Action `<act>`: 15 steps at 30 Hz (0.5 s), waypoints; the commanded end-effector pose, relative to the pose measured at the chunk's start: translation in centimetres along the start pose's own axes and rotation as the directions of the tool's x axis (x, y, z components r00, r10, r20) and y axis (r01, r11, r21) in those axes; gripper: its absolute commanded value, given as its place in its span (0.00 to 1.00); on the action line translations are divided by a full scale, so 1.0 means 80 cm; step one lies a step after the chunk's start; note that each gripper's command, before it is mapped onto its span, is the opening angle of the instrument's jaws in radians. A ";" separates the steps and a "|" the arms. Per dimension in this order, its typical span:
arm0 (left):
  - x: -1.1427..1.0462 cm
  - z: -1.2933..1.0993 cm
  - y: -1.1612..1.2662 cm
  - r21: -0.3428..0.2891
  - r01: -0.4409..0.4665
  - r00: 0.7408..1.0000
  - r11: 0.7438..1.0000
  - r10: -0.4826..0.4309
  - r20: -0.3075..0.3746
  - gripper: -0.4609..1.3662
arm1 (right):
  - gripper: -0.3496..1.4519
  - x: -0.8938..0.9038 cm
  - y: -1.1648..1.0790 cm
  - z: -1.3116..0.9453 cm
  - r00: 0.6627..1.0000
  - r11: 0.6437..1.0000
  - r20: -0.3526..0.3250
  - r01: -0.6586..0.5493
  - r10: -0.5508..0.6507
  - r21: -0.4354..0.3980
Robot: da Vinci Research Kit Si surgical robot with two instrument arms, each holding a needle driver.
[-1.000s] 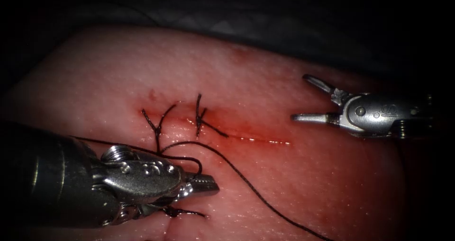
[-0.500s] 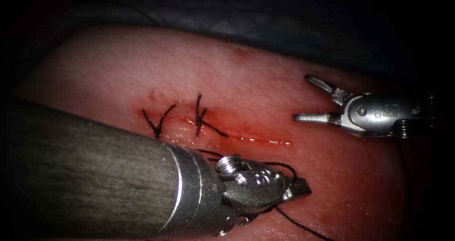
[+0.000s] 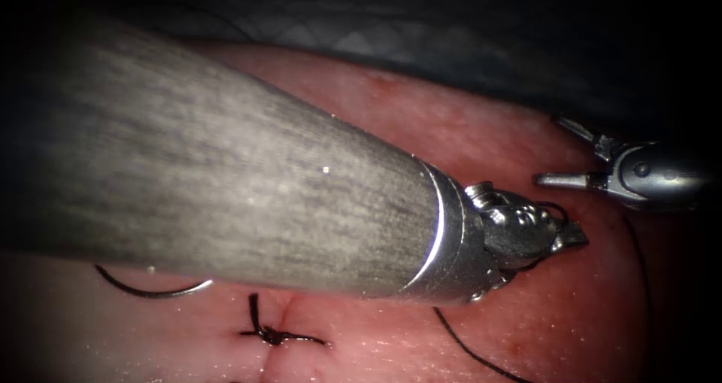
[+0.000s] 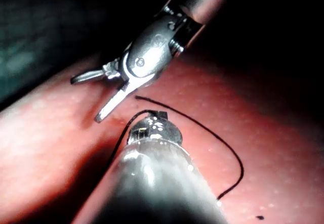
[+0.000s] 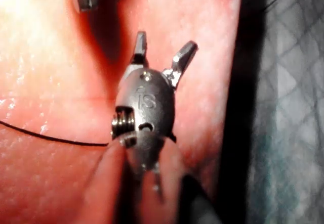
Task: Wound Closure
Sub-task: Use the left tool to grab the suture and pull the needle into view
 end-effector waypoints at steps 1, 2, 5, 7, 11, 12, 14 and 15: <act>0.0003 0.0005 0.0001 -0.020 -0.005 1.000 1.000 0.005 -0.005 0.06 | 0.80 -0.0001 0.0000 0.0000 1.000 1.000 0.003 0.003 -0.003 -0.004; 0.0005 0.0010 0.0002 -0.026 -0.015 1.000 1.000 0.015 -0.005 0.06 | 0.81 -0.0001 0.0000 0.0000 1.000 1.000 0.003 0.002 -0.002 -0.004; 0.0012 0.0022 0.0006 -0.056 -0.011 1.000 0.998 0.011 -0.004 0.06 | 0.80 -0.0003 0.0001 -0.0002 1.000 1.000 0.003 0.002 -0.002 -0.003; 0.0014 0.0028 0.0008 -0.072 -0.010 1.000 0.997 0.009 -0.004 0.06 | 0.80 -0.0003 0.0001 -0.0002 1.000 1.000 0.003 0.002 -0.002 -0.003; 0.0014 0.0036 0.0011 -0.083 0.010 1.000 0.996 -0.011 -0.002 0.39 | 0.80 -0.0004 0.0001 -0.0001 1.000 1.000 0.003 0.002 -0.002 -0.004; 0.0013 0.0037 0.0012 -0.087 0.013 1.000 0.996 -0.013 -0.001 0.69 | 0.80 -0.0004 0.0001 -0.0001 1.000 1.000 0.003 0.003 -0.003 -0.004; 0.0012 0.0035 0.0012 -0.091 0.010 1.000 0.996 -0.010 -0.004 0.86 | 0.80 -0.0004 0.0001 0.0001 1.000 1.000 0.003 0.003 -0.003 -0.006; 0.0011 0.0033 0.0011 -0.087 0.009 1.000 0.996 -0.010 -0.004 0.93 | 0.81 -0.0005 0.0001 0.0001 1.000 1.000 0.004 0.003 -0.003 -0.006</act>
